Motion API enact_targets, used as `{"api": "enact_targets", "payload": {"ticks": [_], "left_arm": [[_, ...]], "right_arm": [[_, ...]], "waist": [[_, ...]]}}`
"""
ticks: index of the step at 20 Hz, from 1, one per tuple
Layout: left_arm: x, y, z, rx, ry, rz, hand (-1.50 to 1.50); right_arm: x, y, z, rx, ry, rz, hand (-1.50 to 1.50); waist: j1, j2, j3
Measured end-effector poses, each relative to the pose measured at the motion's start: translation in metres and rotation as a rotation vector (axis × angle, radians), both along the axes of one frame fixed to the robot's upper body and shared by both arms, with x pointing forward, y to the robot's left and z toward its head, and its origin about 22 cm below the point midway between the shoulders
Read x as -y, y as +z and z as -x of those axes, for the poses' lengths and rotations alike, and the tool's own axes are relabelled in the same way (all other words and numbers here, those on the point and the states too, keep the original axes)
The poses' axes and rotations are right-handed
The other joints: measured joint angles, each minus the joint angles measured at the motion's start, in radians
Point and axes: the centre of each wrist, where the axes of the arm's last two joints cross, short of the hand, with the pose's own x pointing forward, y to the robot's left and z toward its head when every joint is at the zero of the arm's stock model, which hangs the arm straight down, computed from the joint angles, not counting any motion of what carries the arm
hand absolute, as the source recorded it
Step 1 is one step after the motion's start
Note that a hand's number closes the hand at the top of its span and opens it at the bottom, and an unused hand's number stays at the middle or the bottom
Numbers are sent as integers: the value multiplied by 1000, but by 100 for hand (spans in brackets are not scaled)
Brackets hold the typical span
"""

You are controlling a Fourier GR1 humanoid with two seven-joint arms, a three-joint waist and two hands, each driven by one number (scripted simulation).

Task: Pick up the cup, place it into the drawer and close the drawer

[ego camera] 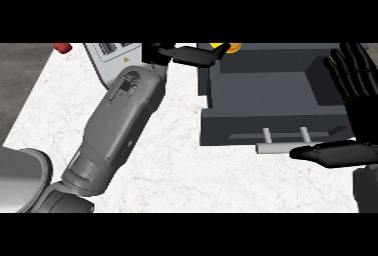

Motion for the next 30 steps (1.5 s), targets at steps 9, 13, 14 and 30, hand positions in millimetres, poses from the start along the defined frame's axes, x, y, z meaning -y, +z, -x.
{"api": "enact_targets", "payload": {"ticks": [9,13,14,30], "left_arm": [[41,17,-12,-159,72,-149,150],[42,4,-15,-232,72,-230,150],[43,2,-15,-250,66,-251,150],[35,-38,-8,-314,-13,-212,-150]], "right_arm": [[-6,3,-11,21,34,-6,-150],[-14,8,-14,32,63,-8,-150],[-15,7,-14,33,74,-8,-150],[-45,15,-27,47,346,-20,150]], "waist": [[-44,15,1],[-76,23,1],[-85,24,1],[-179,50,1]]}}
